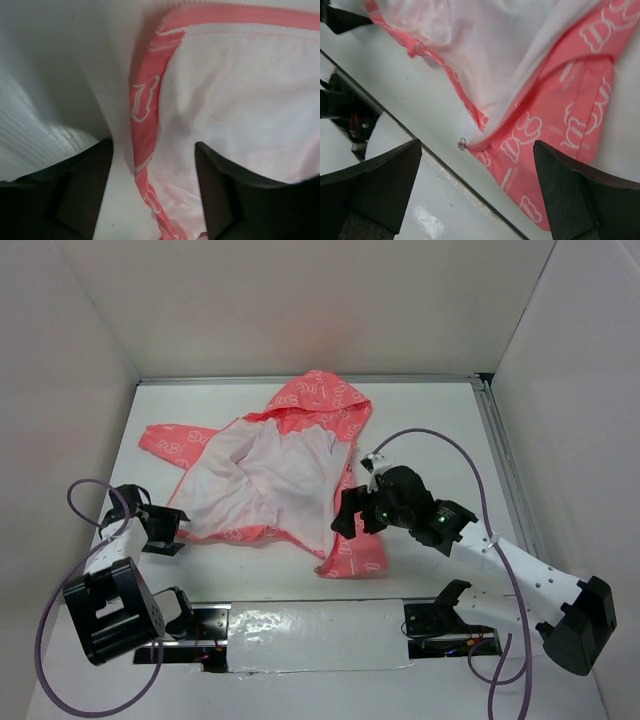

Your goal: Zip up the jacket

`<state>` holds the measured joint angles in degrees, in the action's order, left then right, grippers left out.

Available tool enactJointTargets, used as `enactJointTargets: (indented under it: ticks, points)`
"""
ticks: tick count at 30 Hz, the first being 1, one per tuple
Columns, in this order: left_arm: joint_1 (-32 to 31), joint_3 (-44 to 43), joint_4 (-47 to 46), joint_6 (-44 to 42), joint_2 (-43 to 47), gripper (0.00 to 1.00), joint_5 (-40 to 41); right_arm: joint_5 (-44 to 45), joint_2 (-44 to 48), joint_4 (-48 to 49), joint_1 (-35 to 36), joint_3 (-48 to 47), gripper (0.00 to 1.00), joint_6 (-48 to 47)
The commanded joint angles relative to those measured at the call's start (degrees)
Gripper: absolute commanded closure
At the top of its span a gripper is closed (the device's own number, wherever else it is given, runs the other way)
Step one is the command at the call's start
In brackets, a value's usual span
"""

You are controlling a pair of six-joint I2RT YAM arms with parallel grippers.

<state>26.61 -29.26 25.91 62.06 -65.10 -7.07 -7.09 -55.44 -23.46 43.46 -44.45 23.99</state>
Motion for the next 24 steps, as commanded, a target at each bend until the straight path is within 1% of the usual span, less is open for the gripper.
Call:
enactJointTargets:
  ticks: [1,3,4,5,6,7,9,10,11,12,13,14,15,16,17,18,19,21,23,24]
  points:
    - [1.0,-1.6,-4.9,-1.6,-4.7,0.29,-0.1,-4.4,-1.8,-1.7,-2.1,4.0,0.00,4.1]
    - [1.2,-2.3,-5.6,-1.6,-6.8,0.43,-1.4,-4.5,-2.2,-1.7,-2.9,4.9,0.01,5.1]
    - [1.2,-3.3,-5.8,-1.6,-8.6,0.57,-1.5,-4.0,-2.7,-1.7,-3.4,5.6,0.01,6.0]
    - [1.2,-3.8,-5.4,-1.5,-9.4,0.65,-1.6,-3.1,-2.8,-1.8,-3.6,5.9,0.01,6.2]
    - [1.2,-4.2,-5.2,-1.4,-10.0,0.99,-2.0,-2.5,-2.8,-1.8,-3.8,6.0,0.01,6.7]
    - [1.3,-4.8,-5.3,-1.8,-10.0,1.00,-2.7,-1.8,-2.9,-1.8,-4.4,6.3,0.01,7.6]
    - [0.7,-6.0,-6.7,-5.4,-8.8,1.00,-4.9,0.2,-3.3,-2.3,-5.1,6.7,0.01,9.5]
    - [-0.1,-7.8,-6.8,-6.9,-7.5,1.00,-6.7,0.8,-3.4,-2.3,-5.8,6.9,0.01,9.8]
    - [-0.9,-9.3,-6.2,-9.4,-4.1,1.00,-8.4,1.6,-3.1,-2.4,-6.2,7.4,0.02,10.0]
    - [-3.7,-13.2,-5.7,-11.5,-0.8,1.00,-11.0,3.0,-2.9,-2.7,-6.5,7.4,0.02,11.4]
    - [-6.2,-15.8,-4.6,-14.7,0.6,1.00,-11.6,4.4,-2.9,-3.1,-6.7,7.5,0.02,11.8]
    - [-11.9,-18.4,-2.2,-16.4,1.4,1.00,-11.6,8.5,-2.9,-4.5,-7.0,7.4,0.02,13.9]
    - [-14.9,-22.1,-1.1,-17.9,3.1,1.00,-9.6,11.7,-2.8,-5.7,-7.2,7.4,0.02,15.6]
    - [-18.7,-23.8,0.3,-18.3,3.7,1.00,-8.1,14.8,-2.9,-7.9,-7.2,7.2,0.02,17.0]
    - [-26.0,-25.3,1.2,-19.0,4.2,1.00,-6.4,19.4,-3.0,-9.1,-7.3,6.8,0.02,19.5]
    - [-31.3,-25.8,1.0,-20.0,4.0,1.00,-2.2,21.1,-3.1,-10.4,-7.8,6.4,0.02,20.7]
    - [-35.6,-26.3,1.2,-20.2,3.4,1.00,0.0,22.3,-3.2,-12.6,-8.7,5.8,0.02,21.4]
    - [-53.2,-28.5,4.3,-21.4,-0.5,1.00,5.2,25.1,-2.7,-14.8,-11.2,5.2,0.02,23.8]
    - [-62.4,-31.7,10.3,-20.8,-6.5,1.00,9.9,24.3,-1.5,-14.8,-13.3,5.8,0.01,23.7]
    - [-71.5,-33.1,12.7,-20.2,-10.4,1.00,11.8,23.1,-0.4,-14.1,-15.3,6.3,0.02,22.0]
